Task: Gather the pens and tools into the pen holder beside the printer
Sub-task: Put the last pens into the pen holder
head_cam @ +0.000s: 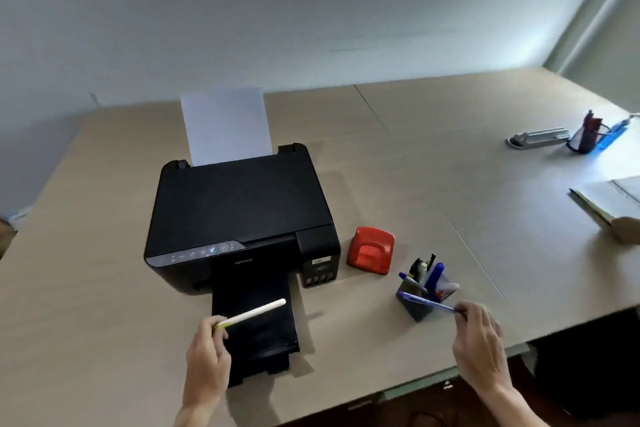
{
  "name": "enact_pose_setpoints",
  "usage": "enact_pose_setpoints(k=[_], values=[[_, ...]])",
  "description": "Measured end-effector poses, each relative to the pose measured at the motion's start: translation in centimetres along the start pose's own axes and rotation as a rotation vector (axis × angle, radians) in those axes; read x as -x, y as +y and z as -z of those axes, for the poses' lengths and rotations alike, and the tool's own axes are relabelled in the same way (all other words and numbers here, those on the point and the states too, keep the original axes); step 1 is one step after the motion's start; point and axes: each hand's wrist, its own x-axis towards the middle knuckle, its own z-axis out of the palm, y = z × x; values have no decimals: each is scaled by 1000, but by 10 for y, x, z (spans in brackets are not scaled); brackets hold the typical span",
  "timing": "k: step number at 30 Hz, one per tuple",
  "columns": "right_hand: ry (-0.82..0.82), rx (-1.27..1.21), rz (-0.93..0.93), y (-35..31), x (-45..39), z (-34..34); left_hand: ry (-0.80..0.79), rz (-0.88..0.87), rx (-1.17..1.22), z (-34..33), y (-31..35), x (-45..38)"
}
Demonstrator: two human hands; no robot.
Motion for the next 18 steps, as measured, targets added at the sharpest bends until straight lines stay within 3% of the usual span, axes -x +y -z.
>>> enact_pose_setpoints(k=[4, 6, 12, 16, 18], values=[[134, 123, 71, 29, -34, 31, -115, -105, 39, -37, 43, -7], [116, 179, 122, 37, -49, 38, -138, -151, 68, -53, 68, -7], [-137, 220, 267, 26, -75, 35, -211, -328, 158, -101, 144, -4], [-354, 93, 135, 8, -71, 28, -313, -465, 150, -126, 187, -4], [-363, -2, 55, 9, -64, 24, -341, -526, 139, -137, 204, -4]])
